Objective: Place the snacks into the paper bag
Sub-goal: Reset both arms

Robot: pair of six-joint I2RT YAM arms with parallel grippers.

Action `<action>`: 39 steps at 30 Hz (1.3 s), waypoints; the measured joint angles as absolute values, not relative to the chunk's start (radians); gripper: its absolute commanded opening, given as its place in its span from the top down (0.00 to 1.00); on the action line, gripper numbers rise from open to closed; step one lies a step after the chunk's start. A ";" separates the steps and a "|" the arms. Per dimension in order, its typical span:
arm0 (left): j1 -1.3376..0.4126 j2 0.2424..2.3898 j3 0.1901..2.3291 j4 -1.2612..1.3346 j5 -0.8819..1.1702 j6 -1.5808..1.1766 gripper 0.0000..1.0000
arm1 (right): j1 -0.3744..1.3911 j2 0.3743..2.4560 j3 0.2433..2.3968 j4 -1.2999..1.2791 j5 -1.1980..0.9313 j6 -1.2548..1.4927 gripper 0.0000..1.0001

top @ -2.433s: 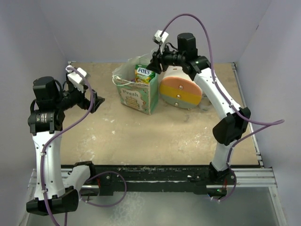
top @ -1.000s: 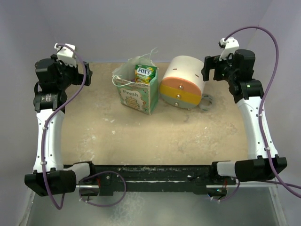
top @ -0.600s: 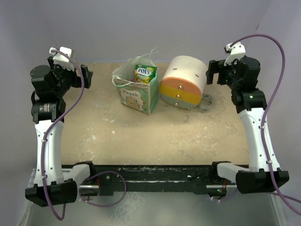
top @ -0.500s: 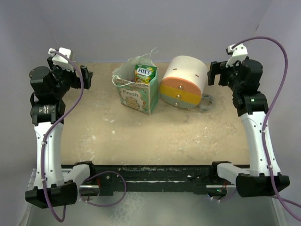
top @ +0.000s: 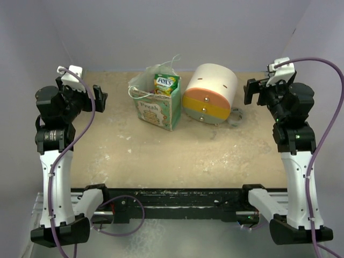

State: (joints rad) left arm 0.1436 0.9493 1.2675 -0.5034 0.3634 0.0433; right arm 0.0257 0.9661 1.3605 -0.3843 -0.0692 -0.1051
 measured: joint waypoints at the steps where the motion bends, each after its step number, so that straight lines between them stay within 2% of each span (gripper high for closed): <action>1: 0.144 0.944 1.262 -0.505 0.363 0.045 0.01 | 0.026 0.956 1.354 -0.384 -0.068 -0.113 0.00; 14: 0.144 0.759 1.039 -0.474 0.306 0.098 0.01 | -0.020 0.921 1.306 -0.386 -0.098 -0.126 0.00; 21: 0.144 0.726 1.037 -0.459 0.245 0.116 0.01 | -0.053 0.905 1.290 -0.392 -0.105 -0.123 0.00; 39: 0.144 0.799 1.105 -0.466 0.218 0.115 0.01 | -0.075 0.877 1.245 -0.401 -0.071 -0.114 0.00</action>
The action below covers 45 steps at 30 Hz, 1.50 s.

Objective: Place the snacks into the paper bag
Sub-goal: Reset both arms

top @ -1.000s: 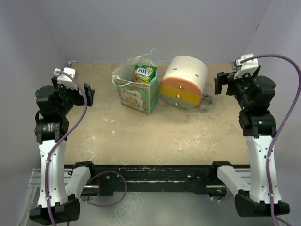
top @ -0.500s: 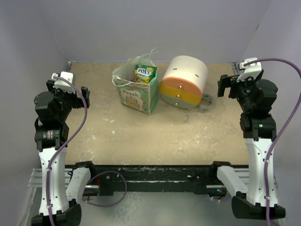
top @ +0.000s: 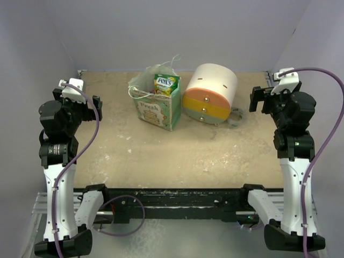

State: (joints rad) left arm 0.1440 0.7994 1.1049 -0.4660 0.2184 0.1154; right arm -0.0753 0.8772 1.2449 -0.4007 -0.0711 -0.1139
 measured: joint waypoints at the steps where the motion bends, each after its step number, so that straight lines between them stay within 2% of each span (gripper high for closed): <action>1: 0.144 0.799 1.105 -0.466 0.218 0.116 0.01 | -0.076 0.878 1.244 -0.402 -0.072 -0.114 0.00; 45: 0.144 0.785 1.102 -0.467 0.219 0.116 0.01 | -0.086 0.892 1.228 -0.395 -0.097 -0.115 0.00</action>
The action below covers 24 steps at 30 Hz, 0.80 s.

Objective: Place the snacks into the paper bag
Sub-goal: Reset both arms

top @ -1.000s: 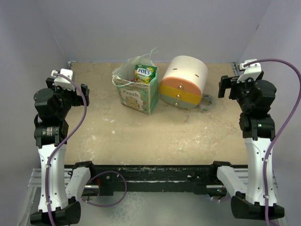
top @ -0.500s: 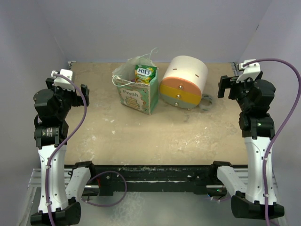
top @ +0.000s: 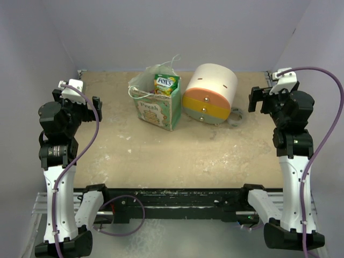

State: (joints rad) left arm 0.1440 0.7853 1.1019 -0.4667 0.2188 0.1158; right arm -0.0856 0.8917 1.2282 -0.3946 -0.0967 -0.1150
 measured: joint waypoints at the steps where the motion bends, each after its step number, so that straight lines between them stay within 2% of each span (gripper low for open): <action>1: 0.144 0.785 1.102 -0.467 0.219 0.116 0.01 | -0.086 0.892 1.228 -0.394 -0.097 -0.115 0.00; 24: 0.144 0.785 1.098 -0.466 0.219 0.116 0.01 | -0.086 0.897 1.222 -0.374 -0.099 -0.115 0.00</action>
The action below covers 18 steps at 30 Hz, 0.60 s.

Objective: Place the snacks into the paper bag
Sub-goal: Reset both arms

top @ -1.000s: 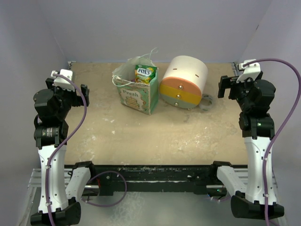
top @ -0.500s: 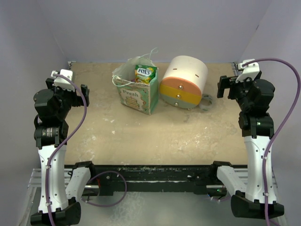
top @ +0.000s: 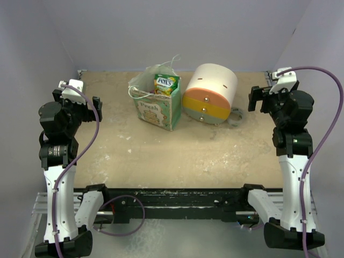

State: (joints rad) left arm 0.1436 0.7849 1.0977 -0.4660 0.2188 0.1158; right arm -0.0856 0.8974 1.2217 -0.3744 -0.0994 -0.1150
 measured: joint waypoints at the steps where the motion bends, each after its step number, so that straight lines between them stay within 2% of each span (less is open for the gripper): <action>1: 0.144 0.785 1.098 -0.466 0.219 0.116 0.01 | -0.086 0.897 1.222 -0.374 -0.099 -0.115 0.00; 18: 0.144 0.785 1.098 -0.466 0.219 0.116 0.01 | -0.086 0.897 1.219 -0.358 -0.100 -0.115 0.00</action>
